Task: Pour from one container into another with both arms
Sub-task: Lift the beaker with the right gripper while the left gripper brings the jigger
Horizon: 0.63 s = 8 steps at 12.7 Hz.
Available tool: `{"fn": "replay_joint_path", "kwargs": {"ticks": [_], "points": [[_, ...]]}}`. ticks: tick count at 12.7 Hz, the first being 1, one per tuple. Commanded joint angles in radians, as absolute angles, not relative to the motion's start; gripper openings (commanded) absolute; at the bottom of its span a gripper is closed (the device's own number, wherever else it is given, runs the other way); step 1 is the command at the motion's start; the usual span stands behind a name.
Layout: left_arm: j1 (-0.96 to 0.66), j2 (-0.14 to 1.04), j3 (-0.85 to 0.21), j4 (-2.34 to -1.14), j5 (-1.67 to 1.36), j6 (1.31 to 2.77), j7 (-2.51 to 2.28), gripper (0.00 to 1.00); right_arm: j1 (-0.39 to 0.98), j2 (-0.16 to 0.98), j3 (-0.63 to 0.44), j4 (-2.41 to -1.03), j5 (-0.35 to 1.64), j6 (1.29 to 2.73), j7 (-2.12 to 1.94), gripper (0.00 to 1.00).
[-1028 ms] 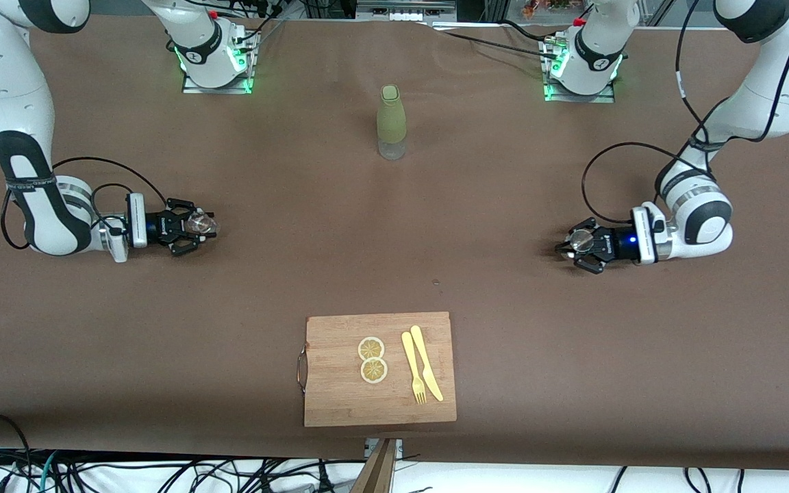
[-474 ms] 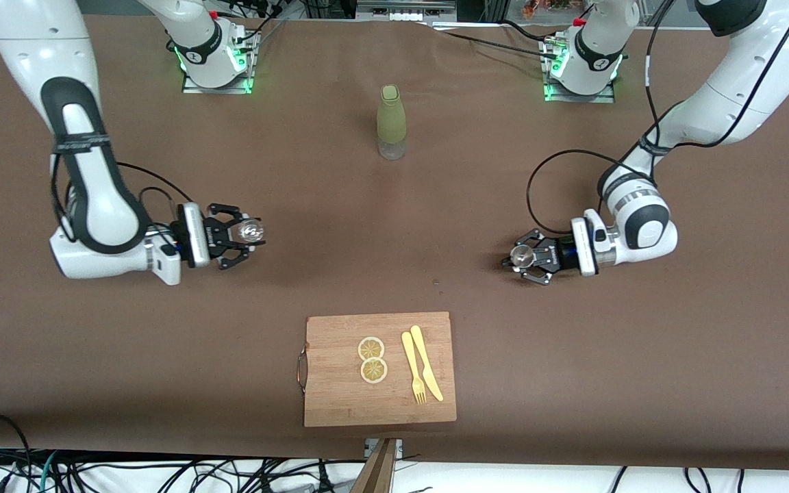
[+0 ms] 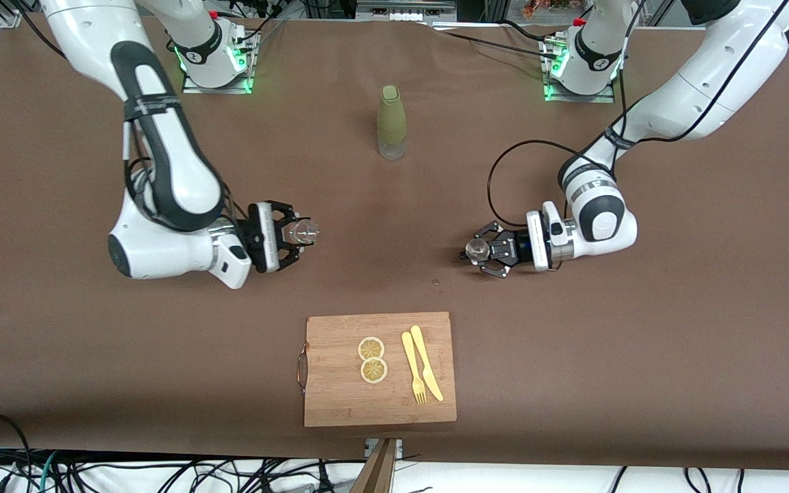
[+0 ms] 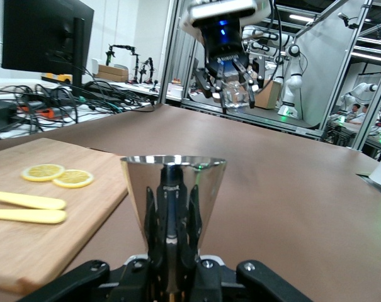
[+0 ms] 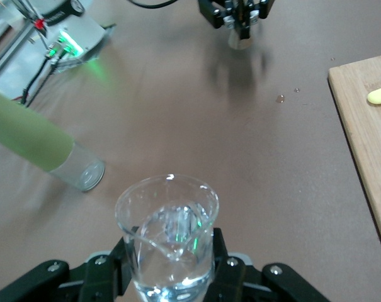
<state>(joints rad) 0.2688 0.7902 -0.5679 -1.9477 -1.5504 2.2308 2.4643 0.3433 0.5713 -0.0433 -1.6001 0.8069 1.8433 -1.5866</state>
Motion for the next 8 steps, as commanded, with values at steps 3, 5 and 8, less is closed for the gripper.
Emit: {"fn": "replay_joint_path", "kwargs": {"ticks": [3,5,8], "points": [[0.198,0.822,-0.572,-1.93,-1.626,2.286,2.474,0.0,0.478,0.574,-0.049,-1.551,0.764,1.965,-1.337,0.25],[0.173,0.834,-0.572,-1.913,-1.64,2.287,2.491,0.0,0.53,0.58,-0.049,-1.546,0.744,2.032,-1.257,0.25],[0.129,0.87,-0.572,-1.884,-1.669,2.287,2.5,0.0,0.616,0.598,-0.049,-1.529,0.681,2.129,-1.119,0.25]]}}
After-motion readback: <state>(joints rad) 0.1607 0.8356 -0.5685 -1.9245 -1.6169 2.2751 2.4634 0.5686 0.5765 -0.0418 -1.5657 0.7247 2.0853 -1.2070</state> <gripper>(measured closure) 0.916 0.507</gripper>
